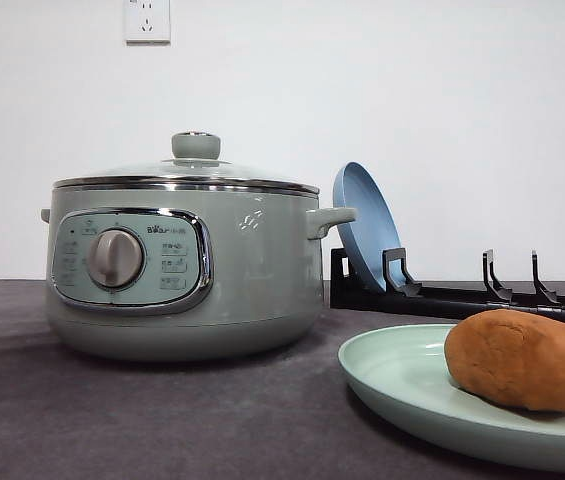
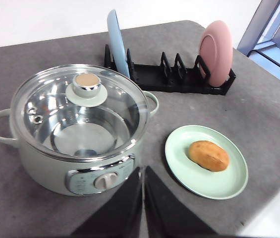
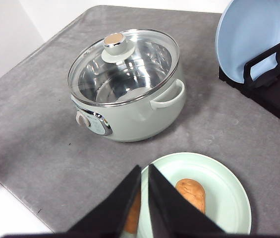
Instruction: Transfer potato from steamer to green plate
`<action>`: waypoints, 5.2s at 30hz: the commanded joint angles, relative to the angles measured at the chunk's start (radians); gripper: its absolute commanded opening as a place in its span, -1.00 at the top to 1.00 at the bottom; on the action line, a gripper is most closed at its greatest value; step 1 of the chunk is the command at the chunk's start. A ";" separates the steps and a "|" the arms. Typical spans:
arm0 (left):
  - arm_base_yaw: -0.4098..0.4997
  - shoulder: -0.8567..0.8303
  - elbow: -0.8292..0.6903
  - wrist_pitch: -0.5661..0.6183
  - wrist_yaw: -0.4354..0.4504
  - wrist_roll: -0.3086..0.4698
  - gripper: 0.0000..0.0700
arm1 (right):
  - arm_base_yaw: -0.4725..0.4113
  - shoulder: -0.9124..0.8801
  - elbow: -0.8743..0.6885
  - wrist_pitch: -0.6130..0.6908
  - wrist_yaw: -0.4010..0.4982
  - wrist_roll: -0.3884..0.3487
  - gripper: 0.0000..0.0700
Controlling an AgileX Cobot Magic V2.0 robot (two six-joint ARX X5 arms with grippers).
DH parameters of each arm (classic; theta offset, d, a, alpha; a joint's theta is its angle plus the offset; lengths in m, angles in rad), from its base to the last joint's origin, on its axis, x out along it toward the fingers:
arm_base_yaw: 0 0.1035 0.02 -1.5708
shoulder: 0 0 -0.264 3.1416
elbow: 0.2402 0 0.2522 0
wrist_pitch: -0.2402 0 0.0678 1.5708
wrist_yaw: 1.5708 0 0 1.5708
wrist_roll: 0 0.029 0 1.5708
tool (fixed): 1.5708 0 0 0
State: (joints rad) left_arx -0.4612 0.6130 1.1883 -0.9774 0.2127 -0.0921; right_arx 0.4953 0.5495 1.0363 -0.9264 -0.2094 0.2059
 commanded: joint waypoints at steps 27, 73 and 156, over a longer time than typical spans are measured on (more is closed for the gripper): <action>0.412 -0.530 -1.085 0.851 -0.217 0.020 1.00 | 0.005 0.003 0.010 0.010 0.000 -0.005 0.96; 0.422 -0.610 -1.177 0.814 -0.243 0.020 1.00 | -0.001 0.000 0.010 0.011 0.002 -0.007 0.96; 0.422 -0.610 -1.177 0.817 -0.243 0.020 1.00 | -0.497 -0.546 -1.024 0.772 0.184 -0.154 0.96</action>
State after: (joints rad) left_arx -0.0414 0.0036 0.0326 -0.1753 -0.0273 -0.0692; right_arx -0.0010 0.0051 0.0162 -0.1669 -0.0250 0.0418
